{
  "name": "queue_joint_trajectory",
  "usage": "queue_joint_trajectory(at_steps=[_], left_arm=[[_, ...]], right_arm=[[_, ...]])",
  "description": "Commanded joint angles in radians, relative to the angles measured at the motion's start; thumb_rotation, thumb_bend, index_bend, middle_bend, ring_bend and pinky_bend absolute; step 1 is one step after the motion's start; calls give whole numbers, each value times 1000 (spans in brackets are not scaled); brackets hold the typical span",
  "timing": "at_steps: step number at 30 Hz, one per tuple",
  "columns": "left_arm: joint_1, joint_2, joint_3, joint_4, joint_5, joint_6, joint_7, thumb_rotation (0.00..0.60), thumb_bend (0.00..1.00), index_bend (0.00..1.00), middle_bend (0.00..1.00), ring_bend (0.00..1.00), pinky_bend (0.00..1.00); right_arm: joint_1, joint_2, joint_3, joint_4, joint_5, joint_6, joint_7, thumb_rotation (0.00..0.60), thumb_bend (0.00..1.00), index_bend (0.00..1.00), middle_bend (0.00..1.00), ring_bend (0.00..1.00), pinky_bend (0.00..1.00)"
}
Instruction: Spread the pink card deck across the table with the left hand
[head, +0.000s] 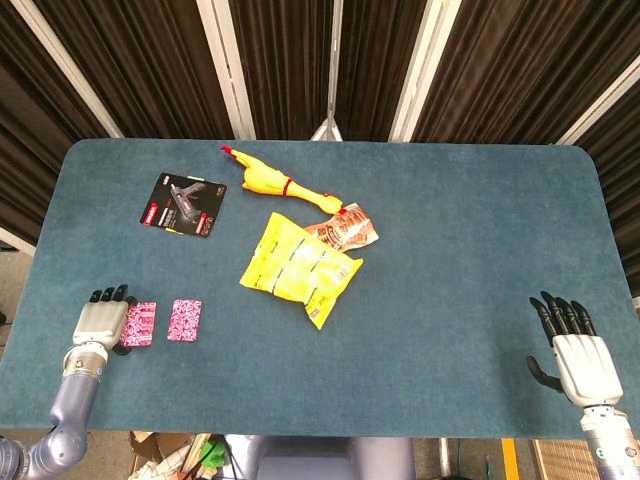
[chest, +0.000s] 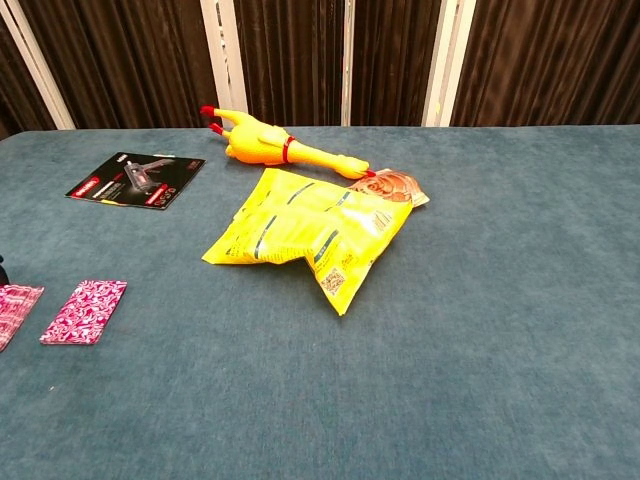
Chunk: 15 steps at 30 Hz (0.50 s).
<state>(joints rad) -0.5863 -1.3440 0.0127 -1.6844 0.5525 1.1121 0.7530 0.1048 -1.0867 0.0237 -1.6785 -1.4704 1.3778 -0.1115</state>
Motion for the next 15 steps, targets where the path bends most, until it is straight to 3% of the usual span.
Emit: queue_joint_trajectory(at_steps=[1, 5, 15], left_arm=[[3, -7, -5, 3, 13, 8, -15, 600, 438, 431, 0, 0, 0], [9, -4, -11, -12, 43, 21, -36, 600, 463, 485, 0, 0, 0], [-7, 27, -58, -144, 132, 56, -71, 600, 468, 489, 0, 0, 0]], right_arm=[[-1, -1, -1, 1, -1, 0, 1, 600, 362, 0, 0, 0, 28], [-1, -1, -1, 3, -1, 1, 3, 600, 362, 0, 0, 0, 28], [-1, -2, -1, -1, 0, 0, 1, 600, 362, 0, 0, 0, 28]])
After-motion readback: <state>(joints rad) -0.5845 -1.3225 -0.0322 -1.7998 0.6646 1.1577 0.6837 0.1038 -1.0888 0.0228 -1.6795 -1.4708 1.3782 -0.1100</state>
